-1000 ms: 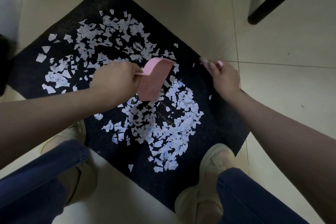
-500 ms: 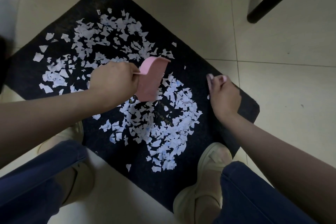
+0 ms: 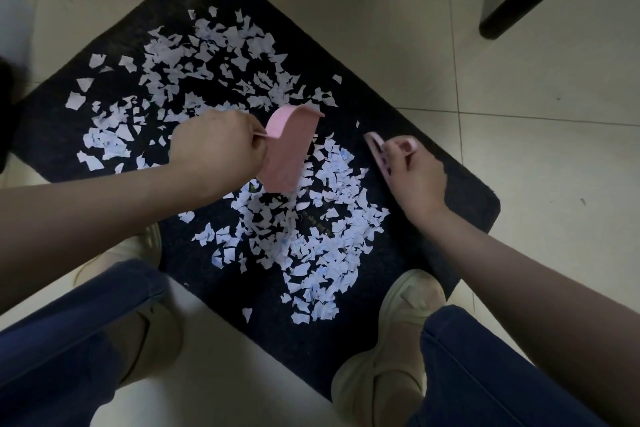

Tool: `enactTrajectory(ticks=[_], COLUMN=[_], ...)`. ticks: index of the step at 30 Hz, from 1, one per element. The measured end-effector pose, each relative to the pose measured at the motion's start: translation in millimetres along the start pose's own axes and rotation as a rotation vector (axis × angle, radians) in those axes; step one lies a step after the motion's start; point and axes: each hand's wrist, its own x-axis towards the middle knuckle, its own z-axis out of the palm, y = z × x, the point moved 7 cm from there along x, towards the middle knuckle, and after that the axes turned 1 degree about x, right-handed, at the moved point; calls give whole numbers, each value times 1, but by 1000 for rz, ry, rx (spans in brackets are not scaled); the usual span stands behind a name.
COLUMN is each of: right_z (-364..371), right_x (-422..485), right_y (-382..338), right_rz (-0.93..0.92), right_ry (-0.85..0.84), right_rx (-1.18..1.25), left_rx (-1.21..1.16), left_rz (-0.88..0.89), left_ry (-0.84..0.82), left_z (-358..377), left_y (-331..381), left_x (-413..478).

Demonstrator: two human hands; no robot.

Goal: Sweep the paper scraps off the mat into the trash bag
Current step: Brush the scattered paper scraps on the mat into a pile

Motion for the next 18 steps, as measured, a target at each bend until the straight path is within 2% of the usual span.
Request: enactTrajectory(ticks=[3, 5, 7, 9, 11, 14, 16, 18], right_z=[-3, -14, -19, -14, 0, 21, 27, 20], right_x=[1, 12, 28, 43, 45, 28, 18, 19], right_y=[-18, -22, -18, -11, -12, -35, -51, -54], right_rz=[-81, -85, -49, -18, -34, -195, -280, -272], right_ry=[53, 166, 203, 147, 16, -145, -147, -26], right_rx=[125, 88, 29, -27, -68, -46, -4, 57], left_rx=[3, 7, 4, 0, 1, -4, -5, -4], left_rz=[-3, -4, -13, -24, -26, -29, -30, -30], left_ry=[9, 10, 9, 5, -4, -17, -18, -13], left_z=[1, 1, 0, 0, 0, 0, -1, -3], left_y=[-3, -6, -8, -10, -11, -12, -13, -13], left_x=[0, 0, 1, 1, 1, 2, 3, 4])
